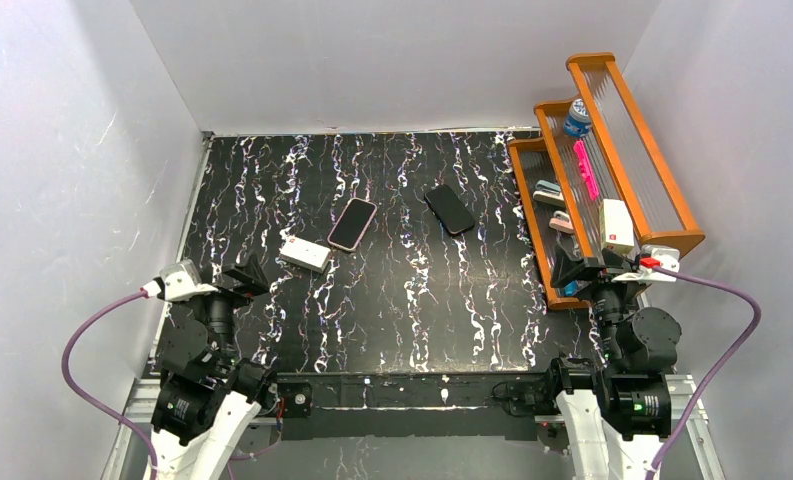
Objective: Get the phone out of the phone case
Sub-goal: Pick up the phone at the center of the board.
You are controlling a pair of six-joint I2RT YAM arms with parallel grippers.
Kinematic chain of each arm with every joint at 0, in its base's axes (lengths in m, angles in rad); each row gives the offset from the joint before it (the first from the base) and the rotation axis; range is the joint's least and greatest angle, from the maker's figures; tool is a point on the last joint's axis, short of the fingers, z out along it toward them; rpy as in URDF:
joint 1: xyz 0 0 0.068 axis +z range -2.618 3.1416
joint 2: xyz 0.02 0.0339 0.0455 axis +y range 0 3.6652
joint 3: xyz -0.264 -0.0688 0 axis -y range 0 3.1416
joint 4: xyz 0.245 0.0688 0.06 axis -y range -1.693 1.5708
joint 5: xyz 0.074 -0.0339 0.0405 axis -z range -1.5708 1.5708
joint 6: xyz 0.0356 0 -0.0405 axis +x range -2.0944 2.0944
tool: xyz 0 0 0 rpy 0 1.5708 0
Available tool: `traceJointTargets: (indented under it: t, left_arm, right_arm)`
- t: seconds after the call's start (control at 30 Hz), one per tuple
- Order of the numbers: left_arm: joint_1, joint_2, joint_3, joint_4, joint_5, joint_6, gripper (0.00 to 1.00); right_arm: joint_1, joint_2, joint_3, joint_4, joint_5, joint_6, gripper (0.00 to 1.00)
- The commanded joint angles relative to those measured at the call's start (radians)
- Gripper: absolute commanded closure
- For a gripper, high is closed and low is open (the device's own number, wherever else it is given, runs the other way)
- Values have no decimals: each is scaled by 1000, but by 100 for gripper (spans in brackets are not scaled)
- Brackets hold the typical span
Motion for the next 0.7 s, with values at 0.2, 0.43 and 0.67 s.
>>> traceJointTargets:
  t: [0.2,0.43,0.67]
  left_arm:
    - [6,122,16,108,239,11,2]
    - [6,468,93,138,216,-34,2]
    - [7,1060,406,5,366,35,2]
  right_arm:
    - [-5,-34,-2,48,-15,-5,1]
    - [3,-49,-8,49,-20,-2,1]
    - [13,-68,-12,52,-27,-2,1]
